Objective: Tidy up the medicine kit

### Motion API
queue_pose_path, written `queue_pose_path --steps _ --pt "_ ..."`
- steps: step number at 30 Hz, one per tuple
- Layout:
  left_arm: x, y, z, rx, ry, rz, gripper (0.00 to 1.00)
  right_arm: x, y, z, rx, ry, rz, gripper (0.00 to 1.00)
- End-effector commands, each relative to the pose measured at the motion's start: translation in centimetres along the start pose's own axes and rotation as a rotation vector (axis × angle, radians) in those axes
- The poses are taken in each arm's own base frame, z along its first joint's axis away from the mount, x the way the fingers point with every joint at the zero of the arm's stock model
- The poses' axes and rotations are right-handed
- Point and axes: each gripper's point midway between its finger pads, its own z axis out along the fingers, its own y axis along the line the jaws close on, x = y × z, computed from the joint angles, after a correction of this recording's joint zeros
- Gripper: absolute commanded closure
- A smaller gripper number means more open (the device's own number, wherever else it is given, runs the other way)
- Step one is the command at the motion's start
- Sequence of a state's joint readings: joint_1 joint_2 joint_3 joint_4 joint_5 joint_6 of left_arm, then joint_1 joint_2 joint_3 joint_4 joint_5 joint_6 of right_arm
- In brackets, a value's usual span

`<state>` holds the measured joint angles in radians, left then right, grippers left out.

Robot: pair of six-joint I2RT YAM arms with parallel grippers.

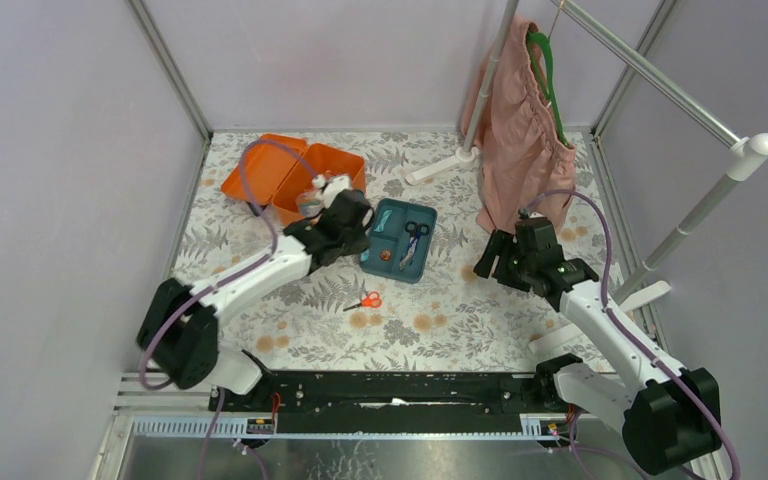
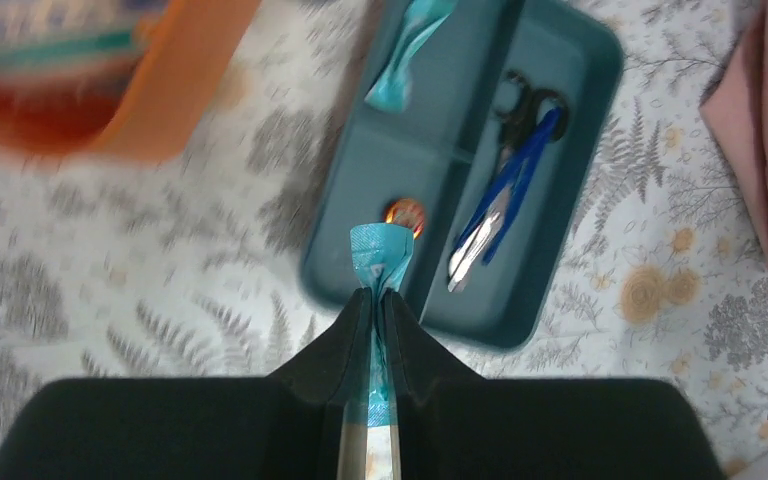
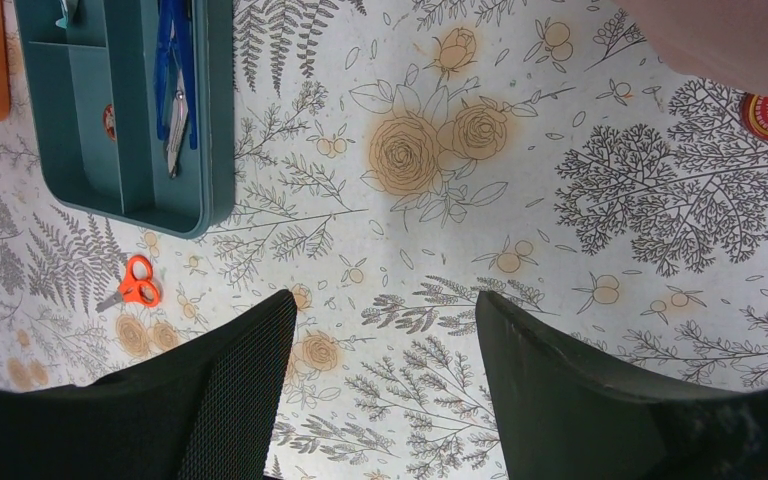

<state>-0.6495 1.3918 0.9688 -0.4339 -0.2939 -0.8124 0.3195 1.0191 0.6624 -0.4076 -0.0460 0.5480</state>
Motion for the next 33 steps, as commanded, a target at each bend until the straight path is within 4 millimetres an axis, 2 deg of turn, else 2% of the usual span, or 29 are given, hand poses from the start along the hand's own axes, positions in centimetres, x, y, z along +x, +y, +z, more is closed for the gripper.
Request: queue_pose_path --steps 1,5,8,12,15,25,33 --pt "-3.3 -3.9 2.9 0.034 -0.046 0.242 0.85 0.0 -0.3 -0.5 0.004 -0.012 0.003 0.25" --pt "-5.5 -7.6 6.6 0.071 -0.051 0.448 0.85 0.3 -0.6 -1.0 0.011 -0.014 0.001 0.25" --pt "-6.0 -9.1 9.6 0.074 -0.044 0.564 0.85 0.2 -0.5 -1.3 0.003 -0.024 0.003 0.25" --pt "-6.3 -8.8 12.9 0.02 -0.051 0.638 0.84 0.1 -0.6 -1.6 0.011 -0.029 0.001 0.25" --pt "-5.9 -8.7 14.4 0.027 -0.044 0.666 0.84 0.1 -0.9 -1.7 0.022 -0.033 -0.001 0.25" --pt "-5.8 -8.1 16.5 0.027 -0.055 0.684 0.79 0.0 -1.3 -1.7 0.051 -0.036 0.011 0.25" --pt "-6.7 -8.0 16.1 0.013 -0.069 0.641 0.66 -0.3 -3.2 -1.8 0.174 -0.057 0.061 0.25"
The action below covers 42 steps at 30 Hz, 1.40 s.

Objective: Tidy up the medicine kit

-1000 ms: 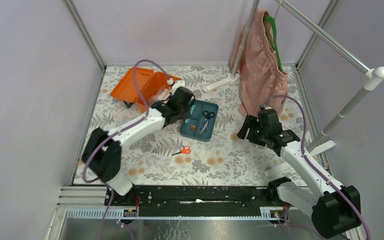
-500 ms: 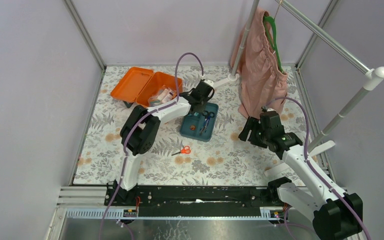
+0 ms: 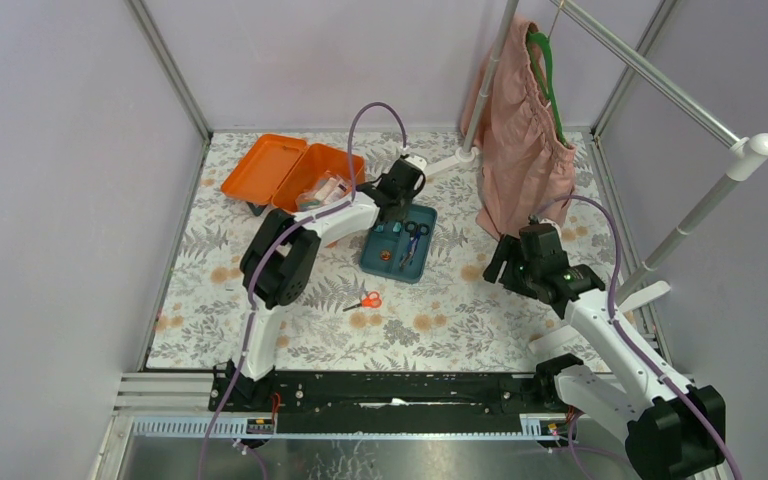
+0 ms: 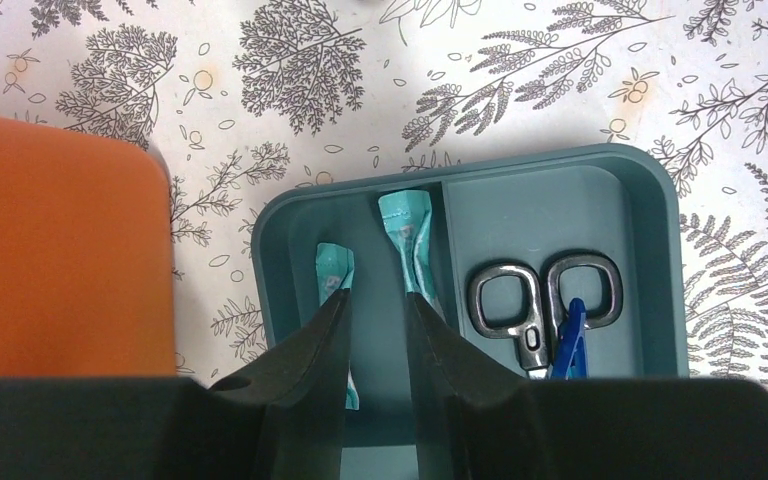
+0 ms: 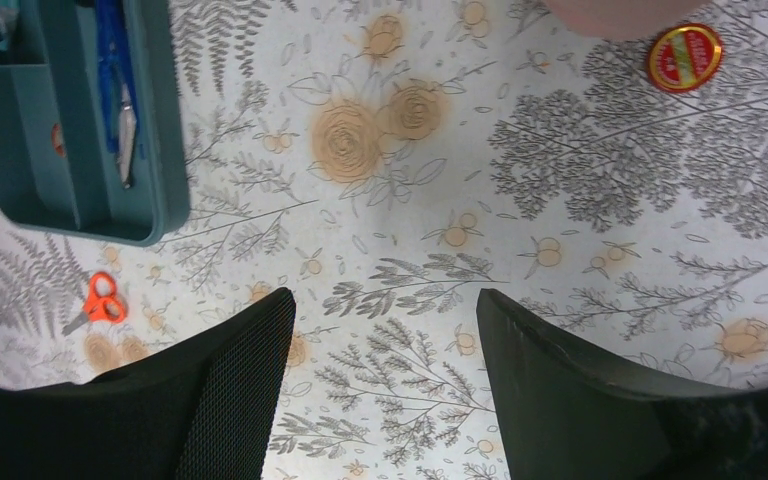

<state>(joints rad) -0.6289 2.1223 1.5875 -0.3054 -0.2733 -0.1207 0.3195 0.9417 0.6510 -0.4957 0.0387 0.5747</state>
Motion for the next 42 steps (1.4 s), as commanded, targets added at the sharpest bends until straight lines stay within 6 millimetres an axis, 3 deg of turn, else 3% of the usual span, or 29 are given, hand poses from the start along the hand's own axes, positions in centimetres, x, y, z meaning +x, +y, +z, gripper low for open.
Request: queue_pose_path --steps 1,4,6,9,18,21,26,32,42 --pt "-2.2 0.8 -0.2 -0.021 -0.059 -0.04 0.65 -0.9 -1.8 -0.3 0.118 -0.031 0.037 0.25" --pt "-3.3 1.3 -2.2 -0.028 -0.078 -0.076 0.65 -1.6 -2.9 -0.5 0.192 -0.05 0.043 0.24" --pt "-4.3 1.8 -4.7 -0.022 -0.109 -0.115 0.63 -2.1 -3.6 -0.4 0.235 -0.052 0.052 0.24" --pt "-4.4 2.6 -7.6 -0.022 -0.146 -0.16 0.58 -2.9 -4.5 -0.2 0.28 -0.043 0.066 0.24" --pt "1.0 3.7 -13.1 0.011 -0.122 -0.266 0.57 -5.0 -6.6 1.5 0.31 0.01 0.129 0.23" --pt "3.8 4.1 -13.9 0.003 -0.082 -0.292 0.57 -5.4 -7.1 1.8 0.327 0.033 0.136 0.23" --pt "6.3 4.2 -15.4 0.024 -0.06 -0.319 0.57 -6.1 -8.1 2.5 0.341 0.058 0.157 0.23" --pt "6.1 4.3 -16.7 0.042 -0.086 -0.331 0.57 -6.4 -9.7 3.7 0.372 0.088 0.175 0.24" --pt "6.3 4.1 -16.5 0.051 -0.076 -0.332 0.57 -5.5 -11.4 6.9 0.396 0.143 0.206 0.28"
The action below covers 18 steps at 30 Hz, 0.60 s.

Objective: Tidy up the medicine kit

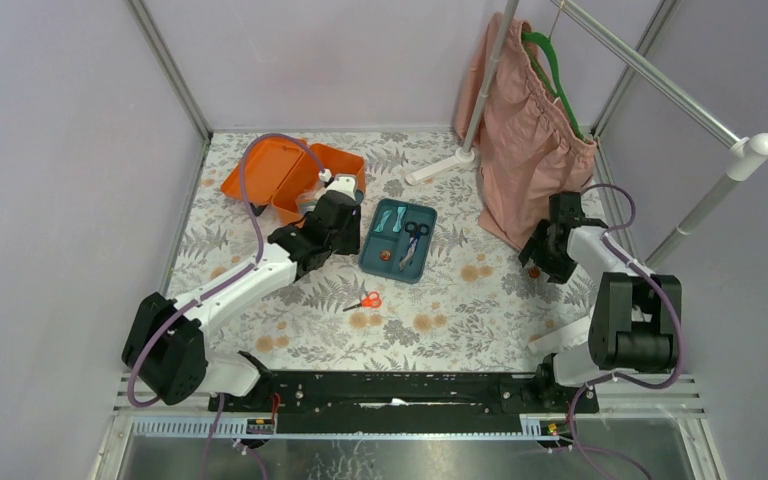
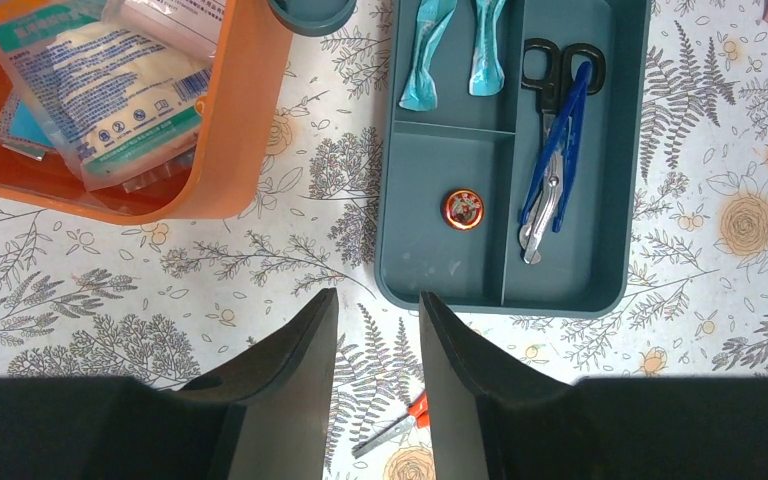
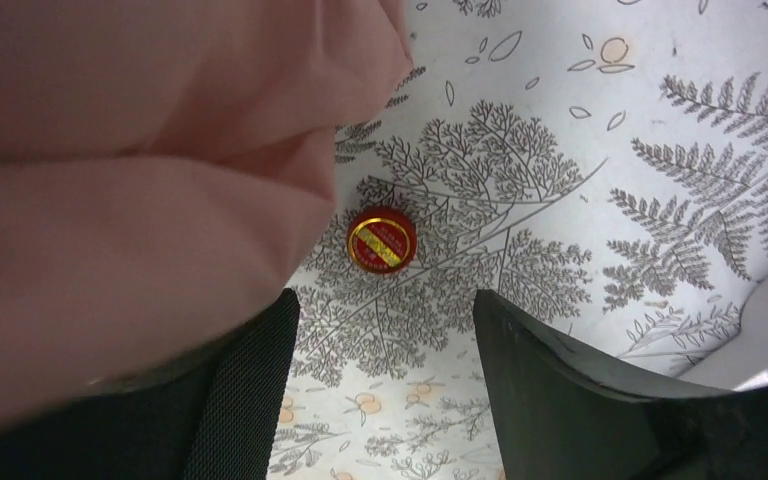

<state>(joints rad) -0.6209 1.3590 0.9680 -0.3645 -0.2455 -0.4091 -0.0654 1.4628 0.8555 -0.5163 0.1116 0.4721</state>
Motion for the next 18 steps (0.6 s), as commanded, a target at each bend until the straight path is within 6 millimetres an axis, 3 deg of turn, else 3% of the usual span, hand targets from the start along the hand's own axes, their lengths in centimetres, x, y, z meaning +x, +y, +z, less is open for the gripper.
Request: queue_pose_path --steps 1,8,18 --pt "-0.1 -0.1 0.1 0.008 -0.001 -0.016 0.57 -1.2 0.6 1.0 -0.018 -0.012 -0.004 0.28" --pt "0.1 0.2 0.2 -0.005 0.0 -0.019 0.57 -1.7 0.5 2.5 0.01 0.004 -0.013 0.35" --pt "0.0 0.2 0.3 -0.01 0.001 -0.013 0.56 -1.0 -0.1 3.2 0.033 0.006 -0.017 0.61"
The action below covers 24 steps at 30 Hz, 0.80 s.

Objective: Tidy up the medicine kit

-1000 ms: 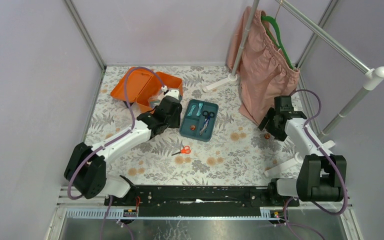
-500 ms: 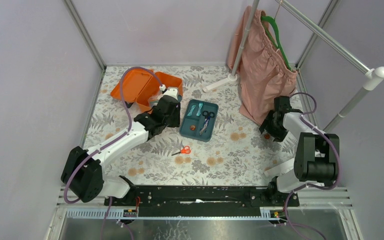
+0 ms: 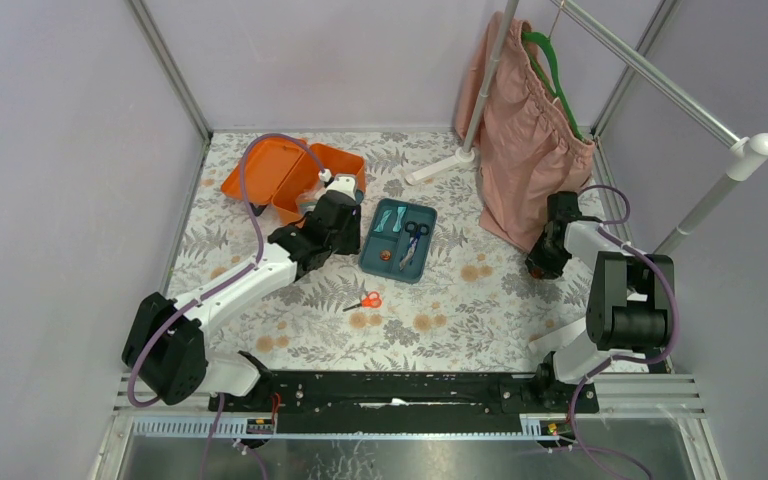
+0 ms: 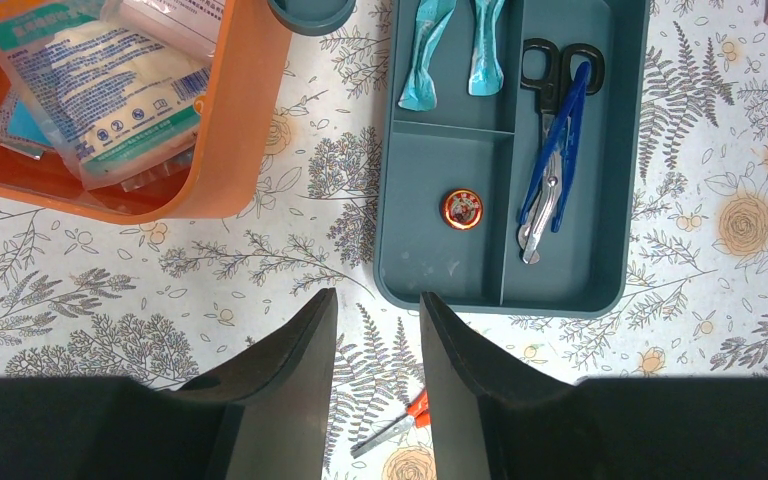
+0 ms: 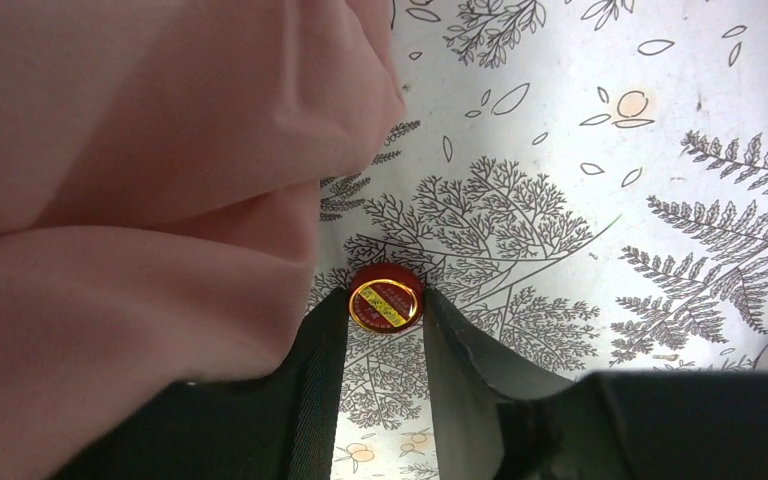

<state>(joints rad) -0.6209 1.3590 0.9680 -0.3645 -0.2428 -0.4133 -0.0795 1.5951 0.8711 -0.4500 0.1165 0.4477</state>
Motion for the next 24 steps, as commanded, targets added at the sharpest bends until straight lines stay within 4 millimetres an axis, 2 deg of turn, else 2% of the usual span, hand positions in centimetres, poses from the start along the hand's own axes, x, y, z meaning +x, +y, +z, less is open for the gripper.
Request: queue_pose_path --steps 1,8,14,21,24 --pt "0.1 0.2 0.3 -0.011 0.002 -0.008 0.56 -0.9 0.1 0.2 -0.004 -0.038 -0.001 0.62" --pt "-0.2 0.3 0.3 -0.018 -0.005 -0.006 0.56 0.0 0.7 -0.8 -0.081 -0.043 -0.025 0.72" --pt "-0.6 1.2 0.1 -0.065 -0.023 -0.014 0.56 3.5 3.4 -2.7 -0.222 0.013 -0.057 0.77" --pt "-1.2 2.6 -0.6 -0.14 -0.061 -0.056 0.56 10.7 11.9 -5.7 -0.345 0.048 -0.24 0.77" --pt "-1.4 3.9 -1.4 -0.205 -0.082 -0.085 0.55 13.3 15.7 -7.2 -0.401 0.057 -0.322 0.77"
